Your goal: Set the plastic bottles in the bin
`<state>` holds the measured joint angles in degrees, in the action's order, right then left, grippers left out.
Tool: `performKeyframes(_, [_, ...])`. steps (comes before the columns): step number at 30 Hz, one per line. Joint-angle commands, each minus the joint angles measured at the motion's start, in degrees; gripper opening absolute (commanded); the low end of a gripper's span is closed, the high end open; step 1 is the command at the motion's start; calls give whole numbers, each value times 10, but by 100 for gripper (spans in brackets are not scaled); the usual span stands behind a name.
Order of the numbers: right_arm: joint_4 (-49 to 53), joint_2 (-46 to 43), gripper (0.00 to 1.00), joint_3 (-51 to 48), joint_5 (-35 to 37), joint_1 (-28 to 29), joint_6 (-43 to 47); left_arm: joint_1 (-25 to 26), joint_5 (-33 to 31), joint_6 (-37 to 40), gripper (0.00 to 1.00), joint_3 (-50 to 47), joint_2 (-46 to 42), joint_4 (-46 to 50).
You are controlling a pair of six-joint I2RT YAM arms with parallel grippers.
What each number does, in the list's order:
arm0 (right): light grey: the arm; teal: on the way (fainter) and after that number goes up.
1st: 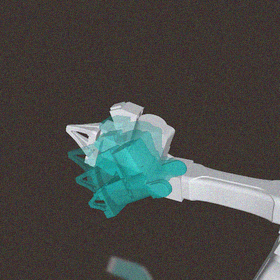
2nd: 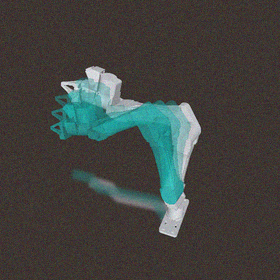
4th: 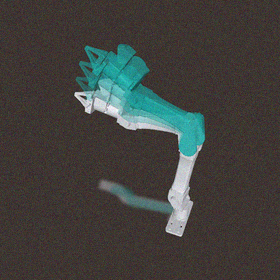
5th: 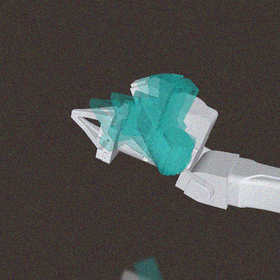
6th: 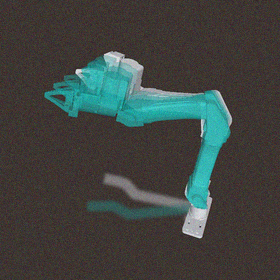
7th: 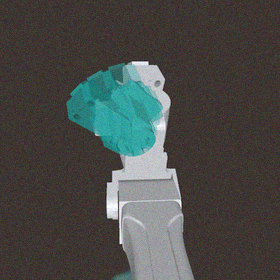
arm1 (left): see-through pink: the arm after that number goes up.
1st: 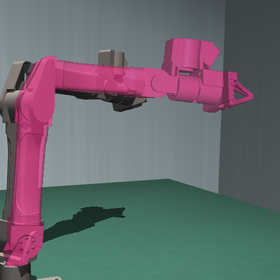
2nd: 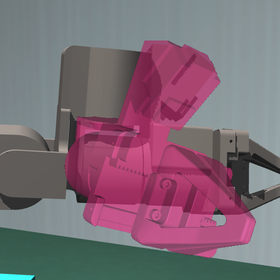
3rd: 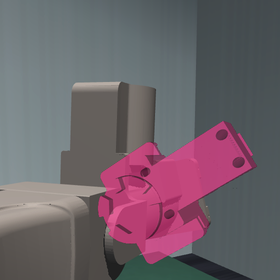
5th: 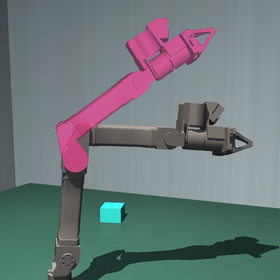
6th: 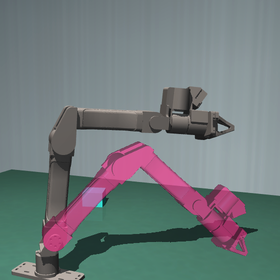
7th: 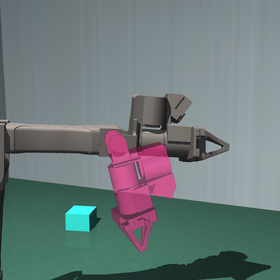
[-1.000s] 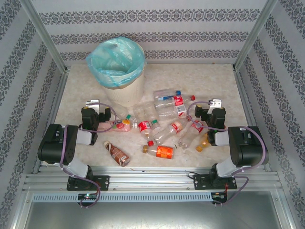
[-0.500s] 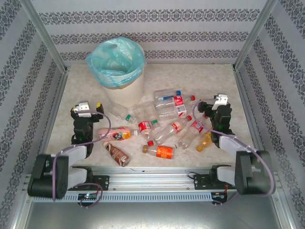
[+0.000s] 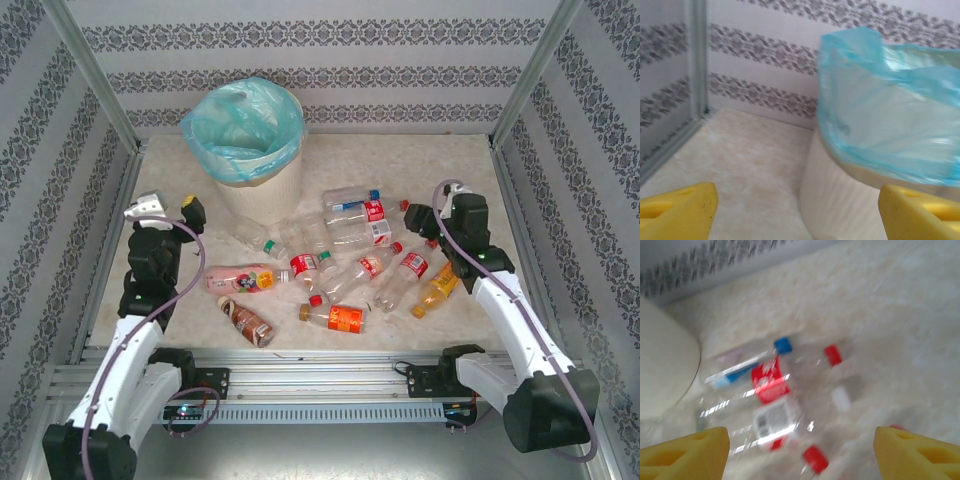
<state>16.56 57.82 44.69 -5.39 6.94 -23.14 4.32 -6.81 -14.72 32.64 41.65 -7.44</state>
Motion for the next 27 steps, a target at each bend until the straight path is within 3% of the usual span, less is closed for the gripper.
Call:
performKeyframes(1, [134,-9,76,35,-5,6,-45,47,53,-18,82,62,-20,189])
performKeyframes(7, [246,-71,75,33,34,15,-89,205,54,74,80,147,-20,300])
performKeyframes(10, [297,-95,78,12,103,14,-123,259,61,104,80,182,12,344])
performKeyframes(13, [311,-115,79,-17,147,4,-136,301,71,122,80,171,31,322])
performKeyframes(19, [279,-116,78,-59,120,-39,-148,367,97,145,82,136,52,244])
performKeyframes(21, [277,-102,71,-50,101,-45,-137,379,98,148,83,133,58,235])
performKeyframes(27, [269,-52,57,-3,88,32,-152,385,91,135,84,128,65,234])
